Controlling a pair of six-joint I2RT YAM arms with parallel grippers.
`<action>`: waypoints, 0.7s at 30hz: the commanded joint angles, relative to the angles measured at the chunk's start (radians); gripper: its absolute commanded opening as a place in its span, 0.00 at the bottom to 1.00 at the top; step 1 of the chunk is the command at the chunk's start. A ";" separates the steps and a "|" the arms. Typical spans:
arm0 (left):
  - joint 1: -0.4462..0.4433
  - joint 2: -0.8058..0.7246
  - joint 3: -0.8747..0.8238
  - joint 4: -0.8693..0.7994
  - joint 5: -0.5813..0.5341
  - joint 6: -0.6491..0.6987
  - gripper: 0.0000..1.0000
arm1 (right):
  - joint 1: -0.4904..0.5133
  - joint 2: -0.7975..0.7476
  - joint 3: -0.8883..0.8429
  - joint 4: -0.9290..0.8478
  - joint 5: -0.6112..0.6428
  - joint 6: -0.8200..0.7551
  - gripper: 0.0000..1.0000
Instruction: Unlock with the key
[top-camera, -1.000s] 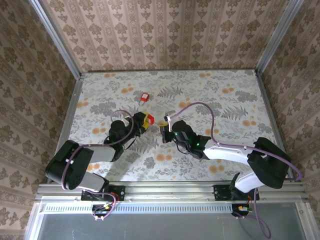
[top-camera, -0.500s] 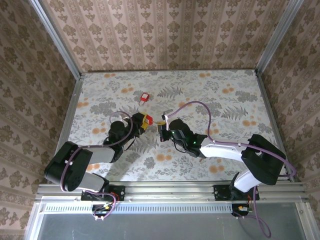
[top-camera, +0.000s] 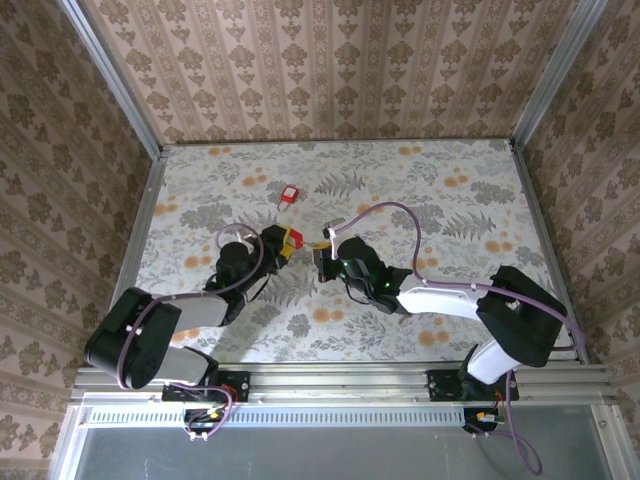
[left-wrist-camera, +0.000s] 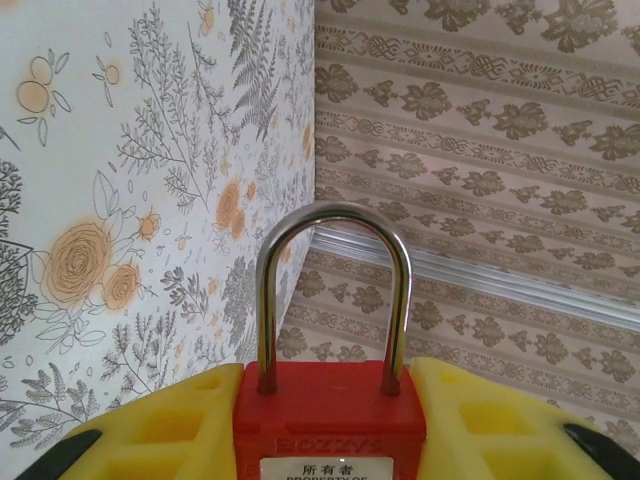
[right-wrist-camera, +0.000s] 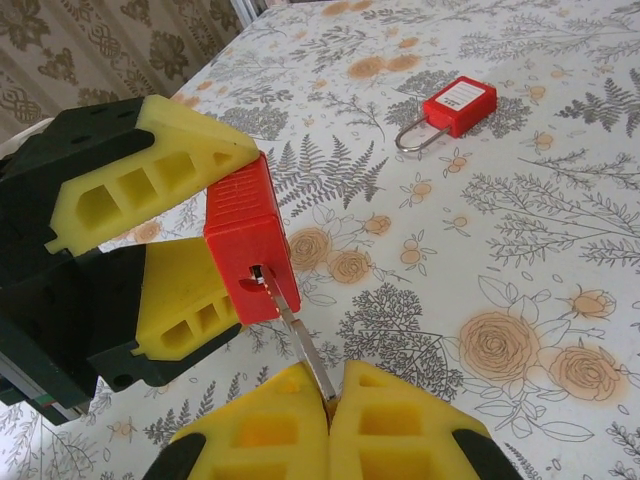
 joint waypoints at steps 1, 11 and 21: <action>-0.017 -0.057 0.013 -0.005 0.035 0.020 0.00 | 0.003 0.030 0.014 0.040 -0.024 0.025 0.00; -0.017 -0.087 0.008 -0.039 -0.005 0.035 0.00 | 0.017 0.052 0.016 0.057 -0.039 0.055 0.00; -0.019 -0.112 -0.001 -0.050 -0.043 0.066 0.00 | 0.019 0.054 0.002 0.073 -0.057 0.115 0.00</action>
